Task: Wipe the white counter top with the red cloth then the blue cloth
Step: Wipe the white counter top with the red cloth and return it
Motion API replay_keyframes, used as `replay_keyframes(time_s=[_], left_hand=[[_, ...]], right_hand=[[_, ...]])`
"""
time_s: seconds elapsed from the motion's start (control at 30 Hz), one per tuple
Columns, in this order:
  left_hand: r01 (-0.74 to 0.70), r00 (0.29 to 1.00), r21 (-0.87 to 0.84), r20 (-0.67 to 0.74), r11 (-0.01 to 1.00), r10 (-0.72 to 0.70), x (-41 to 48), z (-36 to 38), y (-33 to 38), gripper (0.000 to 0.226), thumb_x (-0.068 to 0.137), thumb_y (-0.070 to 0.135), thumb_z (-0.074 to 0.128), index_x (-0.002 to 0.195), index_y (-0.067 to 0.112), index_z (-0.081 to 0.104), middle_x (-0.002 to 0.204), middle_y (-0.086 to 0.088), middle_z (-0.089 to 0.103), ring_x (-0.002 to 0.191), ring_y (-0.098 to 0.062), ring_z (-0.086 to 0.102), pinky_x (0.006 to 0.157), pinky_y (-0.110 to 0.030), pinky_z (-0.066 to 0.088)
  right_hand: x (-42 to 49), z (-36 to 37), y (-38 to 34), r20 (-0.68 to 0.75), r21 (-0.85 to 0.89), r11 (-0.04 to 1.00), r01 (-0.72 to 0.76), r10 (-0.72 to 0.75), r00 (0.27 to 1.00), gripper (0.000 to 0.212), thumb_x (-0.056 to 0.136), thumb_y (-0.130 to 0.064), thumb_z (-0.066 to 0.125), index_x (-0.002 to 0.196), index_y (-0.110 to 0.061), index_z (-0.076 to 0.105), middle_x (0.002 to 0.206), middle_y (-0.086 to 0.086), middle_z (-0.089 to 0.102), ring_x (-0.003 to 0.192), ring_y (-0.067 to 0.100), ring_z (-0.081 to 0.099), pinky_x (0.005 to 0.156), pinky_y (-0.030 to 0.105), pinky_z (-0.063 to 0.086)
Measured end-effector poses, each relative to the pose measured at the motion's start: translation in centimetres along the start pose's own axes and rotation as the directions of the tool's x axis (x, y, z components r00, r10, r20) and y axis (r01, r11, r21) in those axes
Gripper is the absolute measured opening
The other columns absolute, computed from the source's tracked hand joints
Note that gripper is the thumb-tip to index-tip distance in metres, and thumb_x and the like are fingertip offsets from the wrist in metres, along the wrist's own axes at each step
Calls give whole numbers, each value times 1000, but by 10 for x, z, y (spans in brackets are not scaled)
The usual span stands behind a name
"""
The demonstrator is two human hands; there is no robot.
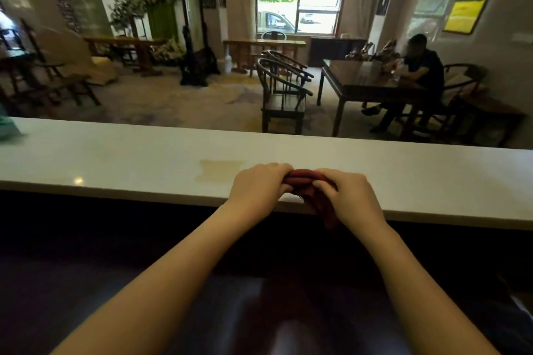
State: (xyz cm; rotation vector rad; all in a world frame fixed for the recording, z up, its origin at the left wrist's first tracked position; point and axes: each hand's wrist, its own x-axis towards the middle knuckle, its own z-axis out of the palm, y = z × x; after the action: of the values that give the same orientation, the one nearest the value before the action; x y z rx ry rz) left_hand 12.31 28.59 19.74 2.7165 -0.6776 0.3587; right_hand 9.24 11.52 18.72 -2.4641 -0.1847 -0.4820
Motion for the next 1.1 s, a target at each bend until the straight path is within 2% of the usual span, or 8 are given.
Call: replay_keyframes(time_s=[0.4,0.53,0.67,0.77,0.83,0.9,1.0,1.1], left_hand=[[-43,999,-39,-26,998,42,68,29,-24,24,89,35,53,109,23,61,101,-2,69,88,-23,62,65,-29,40],[-66,996,37,65,997,64,72,61,-24,28,88,32,54,112,20,60,109,-6,68,99,-28,60,83,-38,46],[-89,980,41,180,995,81,64,75,-32,36,89,37,50,119,20,57,124,-6,62,120,-24,50,113,-40,19],[-101,967,44,237,994,88,57,74,-35,56,91,47,41,139,17,37,148,-6,40,141,-23,27,117,-45,2],[-94,961,72,266,993,72,45,76,-39,69,92,53,32,148,17,11,159,-7,10,147,-22,0,116,-45,-7],[-88,968,107,244,990,60,29,80,-52,74,88,62,18,148,22,-2,159,-4,-8,145,-19,-15,113,-44,-16],[13,992,132,125,991,-30,10,68,-100,80,71,75,-8,142,38,-15,157,5,-15,141,-13,-23,109,-48,-21],[183,977,169,76,968,-198,7,41,-170,78,65,77,-13,136,46,-20,157,12,-14,141,-10,-21,109,-55,-17]], right_hand=[[73,19,30,17,-115,990,-83,85,996,21,90,-22,54,106,-27,67,100,2,72,79,10,51,74,21,37],[66,29,50,151,-111,987,-114,131,980,23,91,-22,51,106,-26,67,106,3,71,93,19,60,79,27,40],[68,43,50,262,-116,968,-223,247,933,37,95,-43,33,123,-30,54,130,2,60,114,22,54,94,30,37],[75,56,38,301,-254,956,-144,220,928,31,96,-39,30,117,-32,53,124,4,62,106,23,57,90,38,45],[76,71,33,353,-374,925,-74,215,911,41,94,-31,43,134,-27,39,141,4,48,124,27,47,101,44,42],[72,84,33,376,-474,878,-62,265,888,55,92,-42,40,143,-31,22,153,7,28,138,36,26,111,51,29],[68,90,34,294,-462,867,-186,348,890,57,89,-62,16,143,-43,13,157,13,15,142,39,12,114,51,13],[70,89,33,339,-471,864,-181,366,866,59,86,-68,12,142,-47,10,157,13,10,143,39,8,115,51,5]])
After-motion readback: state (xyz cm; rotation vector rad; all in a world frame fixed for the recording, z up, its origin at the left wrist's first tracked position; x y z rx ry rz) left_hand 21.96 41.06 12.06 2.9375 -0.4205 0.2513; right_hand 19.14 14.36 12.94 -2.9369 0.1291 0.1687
